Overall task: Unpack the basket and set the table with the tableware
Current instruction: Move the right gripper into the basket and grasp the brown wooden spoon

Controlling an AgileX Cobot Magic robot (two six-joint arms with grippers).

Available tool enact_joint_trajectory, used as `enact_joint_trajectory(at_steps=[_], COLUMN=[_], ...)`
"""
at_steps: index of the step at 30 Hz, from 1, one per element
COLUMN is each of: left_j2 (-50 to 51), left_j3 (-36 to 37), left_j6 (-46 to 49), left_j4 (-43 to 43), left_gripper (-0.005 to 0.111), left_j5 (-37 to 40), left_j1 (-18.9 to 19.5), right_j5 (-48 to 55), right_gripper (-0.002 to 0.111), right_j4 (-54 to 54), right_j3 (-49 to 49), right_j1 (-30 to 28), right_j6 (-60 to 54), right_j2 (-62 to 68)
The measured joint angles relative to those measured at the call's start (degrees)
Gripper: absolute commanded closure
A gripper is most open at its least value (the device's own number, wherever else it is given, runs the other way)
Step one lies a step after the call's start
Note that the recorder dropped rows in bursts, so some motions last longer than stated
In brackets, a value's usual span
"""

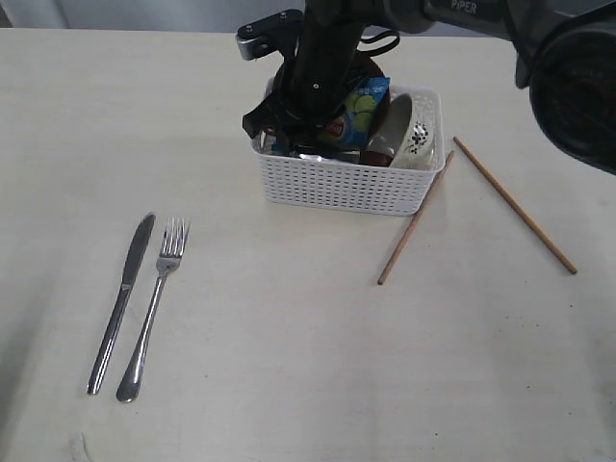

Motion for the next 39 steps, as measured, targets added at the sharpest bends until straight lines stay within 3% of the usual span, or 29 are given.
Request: enact_joint_trajectory(at_steps=[1,26,39], left_j2=[0.0,0.0,0.0], left_j3=[0.0,0.0,0.0], left_j6=[0.0,0.0,0.0], left_j4=[0.0,0.0,0.0], left_gripper=[0.107,0.107,0.107], left_j5=[0.0,0.0,0.0], left_j1=[0.0,0.0,0.0], right_j5=[0.0,2.4,8.4], right_gripper=[0.109,0.109,0.109], right_j4=[-0.3,-7.3,-11.0], right_j3=[0.0,0.6,0.6], right_j1=[0.0,0.5,0.5], right_j6=[0.0,0.2,-1.7], right_j2=[0.0,-8.4,-6.8])
